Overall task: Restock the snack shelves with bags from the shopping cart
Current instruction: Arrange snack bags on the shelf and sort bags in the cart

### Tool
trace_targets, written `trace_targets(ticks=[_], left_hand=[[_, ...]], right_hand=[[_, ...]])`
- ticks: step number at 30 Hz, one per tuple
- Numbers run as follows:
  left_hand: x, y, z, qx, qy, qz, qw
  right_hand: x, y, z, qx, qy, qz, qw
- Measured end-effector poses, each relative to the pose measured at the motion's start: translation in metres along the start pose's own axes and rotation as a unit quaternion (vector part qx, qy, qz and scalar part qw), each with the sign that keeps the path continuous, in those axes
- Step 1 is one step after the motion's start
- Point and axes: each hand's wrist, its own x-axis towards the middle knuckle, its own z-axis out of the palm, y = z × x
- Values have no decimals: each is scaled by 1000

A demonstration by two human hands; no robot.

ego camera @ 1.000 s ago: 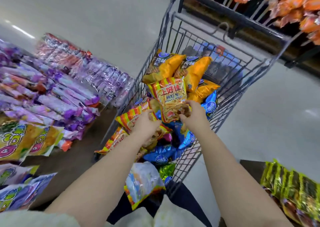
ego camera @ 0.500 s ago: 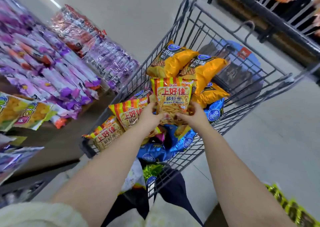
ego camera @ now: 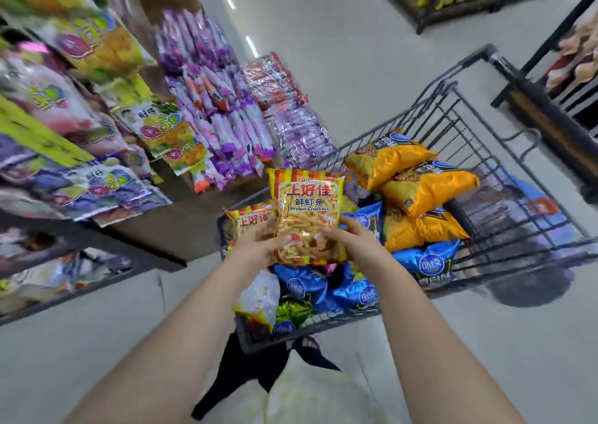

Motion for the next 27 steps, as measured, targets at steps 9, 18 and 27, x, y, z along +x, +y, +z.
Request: trace_targets(ticks=[9, 18, 27], left_hand=[[-103, -25, -118, -127, 112, 97, 981], [-256, -85, -261, -290, 292, 182, 893], [-415, -177, -428, -348, 452, 223, 791]], right_hand=[[-16, -19, 145, -54, -154, -24, 986], [-78, -6, 369, -180, -367, -64, 910], [-188, 70, 602, -203, -510, -73, 833]])
